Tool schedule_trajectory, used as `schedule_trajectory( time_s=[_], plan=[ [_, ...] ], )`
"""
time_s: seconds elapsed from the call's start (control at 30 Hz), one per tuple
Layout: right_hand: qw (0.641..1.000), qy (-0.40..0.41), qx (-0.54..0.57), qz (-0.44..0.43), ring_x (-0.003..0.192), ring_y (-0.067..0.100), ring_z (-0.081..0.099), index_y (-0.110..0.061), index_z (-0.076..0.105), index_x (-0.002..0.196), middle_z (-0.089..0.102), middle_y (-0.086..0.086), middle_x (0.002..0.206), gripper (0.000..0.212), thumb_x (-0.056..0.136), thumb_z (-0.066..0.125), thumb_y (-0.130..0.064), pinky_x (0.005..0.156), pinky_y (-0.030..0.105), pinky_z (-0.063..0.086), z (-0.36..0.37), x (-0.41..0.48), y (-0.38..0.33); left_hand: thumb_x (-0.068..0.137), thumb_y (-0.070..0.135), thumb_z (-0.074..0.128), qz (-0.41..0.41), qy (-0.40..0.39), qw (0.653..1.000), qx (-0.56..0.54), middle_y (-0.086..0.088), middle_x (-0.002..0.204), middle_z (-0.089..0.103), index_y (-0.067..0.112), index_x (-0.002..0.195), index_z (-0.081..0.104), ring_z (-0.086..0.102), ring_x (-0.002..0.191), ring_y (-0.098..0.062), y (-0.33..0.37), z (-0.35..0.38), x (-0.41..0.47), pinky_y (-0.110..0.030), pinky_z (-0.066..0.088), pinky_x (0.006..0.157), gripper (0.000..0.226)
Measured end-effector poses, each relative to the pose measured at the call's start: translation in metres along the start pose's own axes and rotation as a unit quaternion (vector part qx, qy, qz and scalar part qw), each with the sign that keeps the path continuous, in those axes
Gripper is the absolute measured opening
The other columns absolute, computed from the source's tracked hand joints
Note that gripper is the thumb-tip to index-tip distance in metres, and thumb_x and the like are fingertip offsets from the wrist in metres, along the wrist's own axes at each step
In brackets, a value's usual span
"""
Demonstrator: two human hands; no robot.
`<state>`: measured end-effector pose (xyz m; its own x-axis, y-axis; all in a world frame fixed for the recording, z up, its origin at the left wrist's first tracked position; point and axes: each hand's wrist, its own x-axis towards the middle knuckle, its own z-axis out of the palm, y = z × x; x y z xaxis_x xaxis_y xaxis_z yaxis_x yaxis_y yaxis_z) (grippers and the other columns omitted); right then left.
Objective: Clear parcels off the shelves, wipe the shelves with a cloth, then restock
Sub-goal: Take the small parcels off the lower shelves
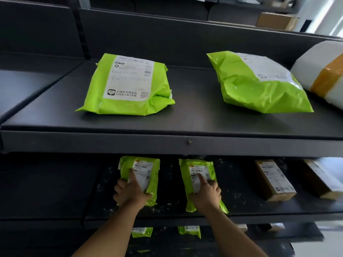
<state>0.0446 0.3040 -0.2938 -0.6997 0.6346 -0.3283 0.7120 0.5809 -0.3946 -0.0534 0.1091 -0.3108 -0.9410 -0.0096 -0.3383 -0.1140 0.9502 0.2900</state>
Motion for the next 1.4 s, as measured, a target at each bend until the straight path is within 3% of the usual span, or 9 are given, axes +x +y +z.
schedule_trajectory(
  time_s=[0.23, 0.3, 0.37, 0.47, 0.57, 0.9, 1.0, 1.3, 1.4],
  plan=[
    [0.999, 0.029, 0.043, 0.007, 0.134, 0.037, 0.026, -0.042, 0.020, 0.147, 0.018, 0.015, 0.151, 0.083, 0.077, 0.064, -0.032, 0.112, 0.046, 0.027, 0.001, -0.018, -0.004, 0.068, 0.044, 0.081, 0.070, 0.030, 0.994, -0.072, -0.016, 0.133, 0.032, 0.030, 0.149, -0.011, 0.045, 0.116, -0.031, 0.001, -0.002, -0.003, -0.039, 0.045, 0.087, 0.123],
    [0.998, 0.040, 0.056, 0.006, 0.133, 0.037, 0.026, -0.042, 0.021, 0.147, 0.017, 0.014, 0.151, 0.083, 0.077, 0.063, -0.030, 0.112, 0.047, 0.027, 0.001, -0.023, -0.003, 0.075, 0.027, 0.079, 0.056, 0.016, 0.983, -0.173, -0.019, 0.132, 0.041, 0.021, 0.150, 0.003, 0.052, 0.114, -0.036, 0.003, -0.002, -0.005, -0.043, 0.050, 0.087, 0.107],
    [0.997, 0.048, 0.068, 0.008, 0.135, 0.037, 0.024, -0.043, 0.023, 0.147, 0.015, 0.013, 0.153, 0.082, 0.076, 0.064, -0.030, 0.113, 0.048, 0.026, -0.001, -0.028, 0.000, 0.082, 0.015, 0.073, 0.047, 0.003, 0.978, -0.206, -0.021, 0.131, 0.047, 0.006, 0.142, 0.024, 0.055, 0.113, -0.039, 0.007, -0.004, -0.005, -0.047, 0.051, 0.089, 0.078],
    [0.994, 0.063, 0.082, 0.018, 0.137, 0.037, 0.021, -0.044, 0.027, 0.145, 0.013, 0.013, 0.155, 0.080, 0.076, 0.064, -0.029, 0.113, 0.048, 0.024, -0.005, -0.036, 0.008, 0.086, 0.012, 0.068, 0.074, -0.001, 0.975, -0.209, -0.020, 0.124, 0.056, -0.001, 0.125, 0.044, 0.059, 0.108, -0.036, 0.012, -0.007, -0.008, -0.040, 0.051, 0.079, 0.047],
    [0.991, 0.081, 0.099, 0.024, 0.138, 0.037, 0.020, -0.046, 0.033, 0.140, 0.013, 0.012, 0.155, 0.075, 0.075, 0.064, -0.028, 0.113, 0.049, 0.024, -0.012, -0.044, 0.022, 0.090, 0.014, 0.062, 0.110, -0.002, 0.966, -0.234, -0.017, 0.114, 0.063, 0.002, 0.116, 0.053, 0.063, 0.099, -0.033, 0.022, -0.008, -0.020, -0.035, 0.050, 0.071, 0.030],
    [0.968, 0.170, 0.172, 0.072, 0.139, 0.035, 0.017, -0.047, 0.042, 0.132, 0.018, 0.010, 0.154, 0.067, 0.073, 0.069, -0.032, 0.114, 0.049, 0.019, -0.056, -0.079, 0.102, 0.093, 0.021, 0.059, 0.199, -0.046, 0.933, -0.297, -0.017, 0.114, 0.061, 0.004, 0.122, 0.054, 0.062, 0.098, -0.032, 0.098, 0.014, -0.087, -0.035, 0.050, 0.072, 0.034],
    [0.955, 0.196, 0.192, 0.110, 0.140, 0.034, 0.016, -0.045, 0.044, 0.132, 0.017, 0.009, 0.155, 0.066, 0.073, 0.069, -0.031, 0.115, 0.049, 0.017, -0.075, -0.094, 0.141, 0.092, 0.023, 0.059, 0.228, -0.074, 0.925, -0.294, -0.014, 0.113, 0.062, 0.007, 0.123, 0.053, 0.062, 0.098, -0.030, 0.129, 0.031, -0.118, -0.041, 0.053, 0.079, 0.035],
    [0.918, 0.273, 0.208, 0.200, 0.136, 0.031, 0.025, -0.041, 0.049, 0.130, 0.028, 0.011, 0.149, 0.065, 0.070, 0.072, -0.032, 0.113, 0.042, 0.024, -0.131, -0.142, 0.291, 0.089, 0.017, 0.064, 0.307, -0.144, 0.895, -0.290, -0.013, 0.109, 0.064, 0.006, 0.117, 0.055, 0.062, 0.094, -0.029, 0.231, 0.100, -0.236, -0.037, 0.052, 0.078, 0.031],
    [0.906, 0.293, 0.205, 0.224, 0.131, 0.031, 0.029, -0.041, 0.049, 0.130, 0.031, 0.011, 0.146, 0.065, 0.069, 0.072, -0.034, 0.111, 0.041, 0.027, -0.151, -0.158, 0.343, 0.089, 0.014, 0.063, 0.326, -0.170, 0.880, -0.299, -0.011, 0.119, 0.061, 0.012, 0.129, 0.049, 0.059, 0.103, -0.027, 0.265, 0.125, -0.280, -0.031, 0.047, 0.078, 0.042]
  ],
)
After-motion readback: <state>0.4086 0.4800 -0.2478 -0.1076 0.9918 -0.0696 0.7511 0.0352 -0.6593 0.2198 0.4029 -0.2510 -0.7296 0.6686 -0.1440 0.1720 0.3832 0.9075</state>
